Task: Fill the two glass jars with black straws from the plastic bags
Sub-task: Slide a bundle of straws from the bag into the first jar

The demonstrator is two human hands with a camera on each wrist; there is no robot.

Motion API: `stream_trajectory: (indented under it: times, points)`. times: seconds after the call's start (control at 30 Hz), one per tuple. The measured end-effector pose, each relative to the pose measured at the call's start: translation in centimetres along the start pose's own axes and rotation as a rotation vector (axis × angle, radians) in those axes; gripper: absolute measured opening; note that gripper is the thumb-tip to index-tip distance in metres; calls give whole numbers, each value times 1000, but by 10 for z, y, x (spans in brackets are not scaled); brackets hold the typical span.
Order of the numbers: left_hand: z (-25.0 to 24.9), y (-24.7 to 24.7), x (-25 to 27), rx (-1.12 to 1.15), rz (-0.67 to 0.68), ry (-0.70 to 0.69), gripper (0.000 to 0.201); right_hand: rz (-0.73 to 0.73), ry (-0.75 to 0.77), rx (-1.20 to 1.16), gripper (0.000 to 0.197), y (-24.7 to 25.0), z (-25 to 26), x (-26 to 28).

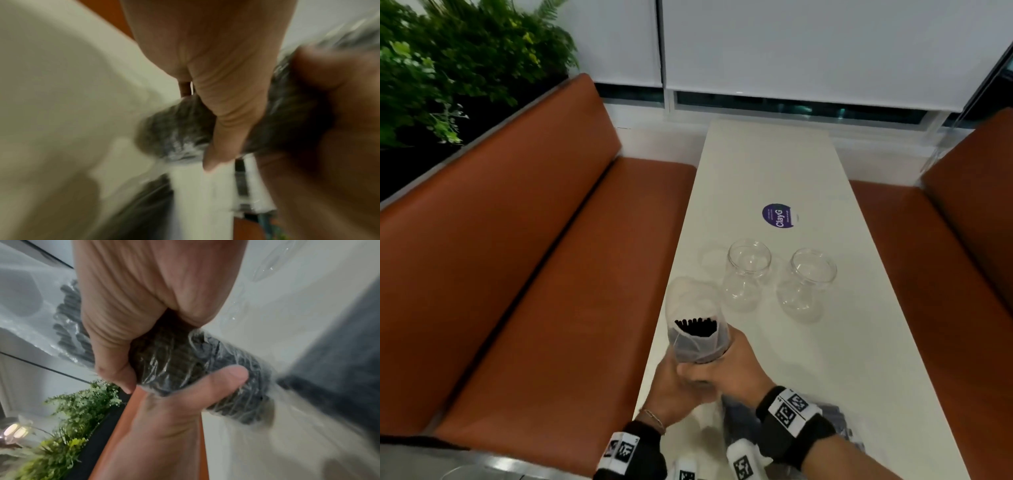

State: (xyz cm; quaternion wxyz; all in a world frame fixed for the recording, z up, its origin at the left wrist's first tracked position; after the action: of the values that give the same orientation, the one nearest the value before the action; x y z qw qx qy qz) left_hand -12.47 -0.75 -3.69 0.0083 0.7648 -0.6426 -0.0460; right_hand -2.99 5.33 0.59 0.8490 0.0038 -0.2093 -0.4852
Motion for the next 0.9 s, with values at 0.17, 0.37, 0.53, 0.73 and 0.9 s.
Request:
stream_trajectory:
  times: [0.17, 0.37, 0.53, 0.73, 0.9]
  points:
    - [-81, 19, -29, 133, -40, -181, 121, 22, 150, -37, 49, 19, 36, -20]
    - [-33, 15, -47, 31, -357, -13, 83, -54, 167, 123, 16, 10, -1, -44]
    - [5, 9, -43, 56, -441, 106, 64, -45, 82, 140, 20, 6, -37, -62]
    - [41, 3, -37, 8, -424, 259, 42, -7, 32, 157, 26, 2, -69, -72]
    - [56, -5, -35, 53, -392, 343, 33, 35, -3, 298, 15, -1, -80, -78]
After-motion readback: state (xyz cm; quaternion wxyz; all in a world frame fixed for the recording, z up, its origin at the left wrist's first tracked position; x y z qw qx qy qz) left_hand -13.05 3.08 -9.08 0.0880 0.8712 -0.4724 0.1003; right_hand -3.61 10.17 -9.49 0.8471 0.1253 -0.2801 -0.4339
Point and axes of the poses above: each hand's wrist, its own x-axis away from the middle knuckle, its own y-axis out of the back of the hand, z = x × y, the point moved 10 cm from there along -x, towards the middle knuckle, and after that the axes turned 11 degrees about -y, right-handed, at the moved point
